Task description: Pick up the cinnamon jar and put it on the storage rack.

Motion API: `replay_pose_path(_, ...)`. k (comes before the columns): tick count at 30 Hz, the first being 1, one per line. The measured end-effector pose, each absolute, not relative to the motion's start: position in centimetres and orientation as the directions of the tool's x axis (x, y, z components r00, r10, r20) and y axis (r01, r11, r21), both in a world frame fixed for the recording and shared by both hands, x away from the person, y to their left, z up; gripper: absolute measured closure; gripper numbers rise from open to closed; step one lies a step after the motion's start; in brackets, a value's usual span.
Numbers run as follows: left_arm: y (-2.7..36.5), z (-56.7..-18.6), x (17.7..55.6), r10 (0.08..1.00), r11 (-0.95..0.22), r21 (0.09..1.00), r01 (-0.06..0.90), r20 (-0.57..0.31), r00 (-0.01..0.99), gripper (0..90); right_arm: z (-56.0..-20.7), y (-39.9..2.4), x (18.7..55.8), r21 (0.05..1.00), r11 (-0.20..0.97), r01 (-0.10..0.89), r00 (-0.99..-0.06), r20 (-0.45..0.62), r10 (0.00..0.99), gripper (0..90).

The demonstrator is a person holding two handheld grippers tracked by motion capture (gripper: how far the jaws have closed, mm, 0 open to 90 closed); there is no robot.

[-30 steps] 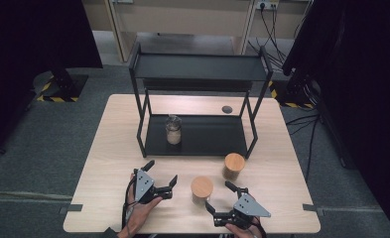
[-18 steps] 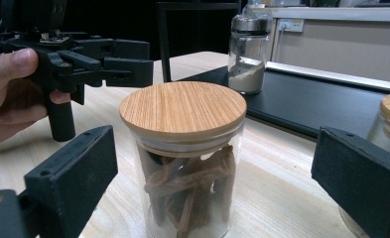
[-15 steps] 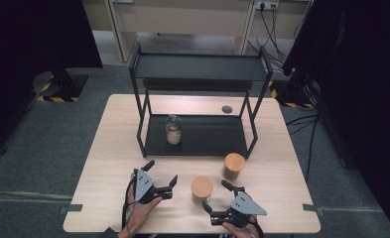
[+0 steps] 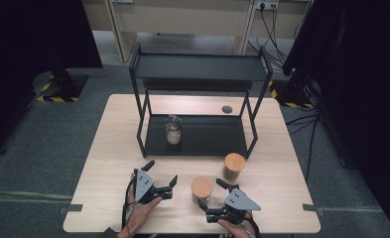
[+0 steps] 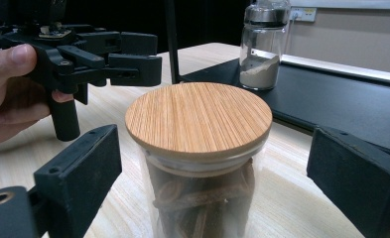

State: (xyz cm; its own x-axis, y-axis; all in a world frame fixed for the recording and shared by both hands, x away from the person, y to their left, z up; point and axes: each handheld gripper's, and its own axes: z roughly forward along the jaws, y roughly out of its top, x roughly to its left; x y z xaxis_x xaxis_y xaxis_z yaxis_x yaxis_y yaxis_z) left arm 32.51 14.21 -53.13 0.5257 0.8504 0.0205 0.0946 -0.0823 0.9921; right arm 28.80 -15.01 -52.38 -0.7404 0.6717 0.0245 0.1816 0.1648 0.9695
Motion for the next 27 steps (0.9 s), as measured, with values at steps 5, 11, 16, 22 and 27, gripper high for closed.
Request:
replay_pose_path(5,14.2,-53.1,32.5,0.85,-0.082,0.992,0.095,0.019,0.526,2.5,-52.3,-14.6,29.0,0.965,0.177,0.194,-0.747,0.028,0.664,9.0)
replay_pose_path(11,14.2,-53.1,32.5,0.85,-0.081,0.992,0.095,0.019,0.527,2.5,-52.3,-14.2,29.2,0.96,0.191,0.204,-0.755,0.03,0.655,10.7)
replay_pose_path(16,14.2,-53.1,32.5,0.85,-0.081,0.992,0.095,0.019,0.527,2.6,-52.3,-13.9,29.5,0.958,0.201,0.206,-0.759,0.026,0.65,12.6)
replay_pose_path(22,14.2,-53.1,32.5,0.85,-0.081,0.992,0.095,0.019,0.527,2.5,-52.3,-13.7,29.7,0.953,0.214,0.213,-0.762,0.025,0.647,15.7)
replay_pose_path(27,14.2,-53.1,32.5,0.85,-0.081,0.992,0.095,0.019,0.527,2.5,-52.3,-13.5,29.9,0.95,0.224,0.218,-0.766,0.024,0.642,18.1)
